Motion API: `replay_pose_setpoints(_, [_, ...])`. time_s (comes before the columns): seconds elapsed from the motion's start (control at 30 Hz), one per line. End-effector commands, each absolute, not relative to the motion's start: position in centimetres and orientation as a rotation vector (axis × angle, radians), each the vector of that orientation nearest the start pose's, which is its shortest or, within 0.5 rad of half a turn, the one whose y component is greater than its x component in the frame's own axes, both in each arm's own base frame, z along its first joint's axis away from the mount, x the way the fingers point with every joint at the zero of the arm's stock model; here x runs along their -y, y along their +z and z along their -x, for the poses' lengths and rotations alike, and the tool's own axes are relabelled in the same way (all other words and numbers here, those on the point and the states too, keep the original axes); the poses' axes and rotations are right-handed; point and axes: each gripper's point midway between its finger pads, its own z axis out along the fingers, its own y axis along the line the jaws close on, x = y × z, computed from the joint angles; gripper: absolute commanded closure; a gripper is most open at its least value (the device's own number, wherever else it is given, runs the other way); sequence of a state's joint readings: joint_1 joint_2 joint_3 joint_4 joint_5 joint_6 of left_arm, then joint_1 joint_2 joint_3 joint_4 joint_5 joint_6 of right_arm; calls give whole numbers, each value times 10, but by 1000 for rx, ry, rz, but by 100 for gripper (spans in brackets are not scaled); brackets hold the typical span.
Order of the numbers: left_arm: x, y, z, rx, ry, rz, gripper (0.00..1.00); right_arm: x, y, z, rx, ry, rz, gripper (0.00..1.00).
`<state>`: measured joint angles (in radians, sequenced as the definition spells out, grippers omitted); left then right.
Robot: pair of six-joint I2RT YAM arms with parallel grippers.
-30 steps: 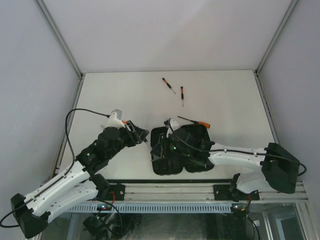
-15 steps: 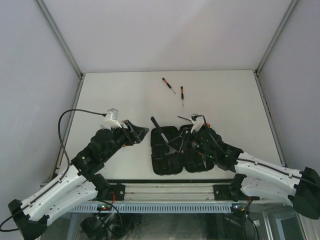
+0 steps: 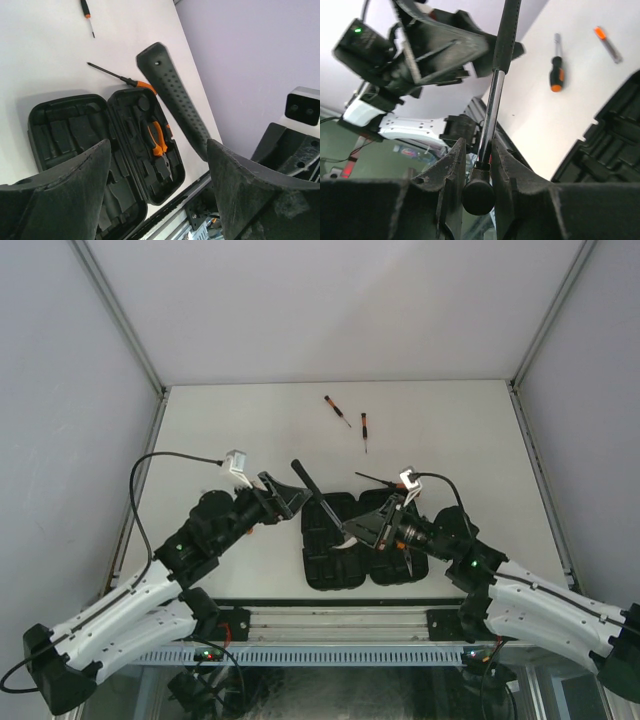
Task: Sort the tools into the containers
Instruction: Pick up the hammer at the center of the board.
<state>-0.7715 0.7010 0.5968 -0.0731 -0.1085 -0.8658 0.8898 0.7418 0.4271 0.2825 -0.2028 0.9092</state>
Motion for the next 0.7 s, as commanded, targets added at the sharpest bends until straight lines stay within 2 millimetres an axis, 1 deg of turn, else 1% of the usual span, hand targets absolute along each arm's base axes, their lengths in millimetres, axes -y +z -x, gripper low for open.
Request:
replay_pose_setpoints(0.0, [238, 277, -218, -1781, -1200, 186, 19, -289, 299, -130, -1596, 1670, 245, 100])
replay_pose_setpoints(0.2, [237, 290, -222, -1718, -1262, 219, 20, -292, 302, -121, -1582, 1714, 301, 100])
replay_pose_setpoints(0.37, [236, 299, -222, -1672, -1320, 225, 23, -295, 300, -116, -1590, 1733, 330, 100])
replay_pose_setpoints(0.43, [238, 299, -221, -1669, -1328, 218, 26, -297, 300, -115, -1585, 1744, 343, 100])
replay_pose_setpoints(0.5, [239, 301, -220, -1665, -1342, 208, 31, -298, 301, -114, -1580, 1751, 350, 100])
replay_pose_setpoints(0.57, [241, 303, -219, -1660, -1357, 196, 40, -299, 299, -115, -1588, 1750, 351, 100])
replay_pose_setpoints(0.67, [241, 306, -216, -1650, -1366, 182, 59, -300, 293, -118, -1613, 1729, 336, 100])
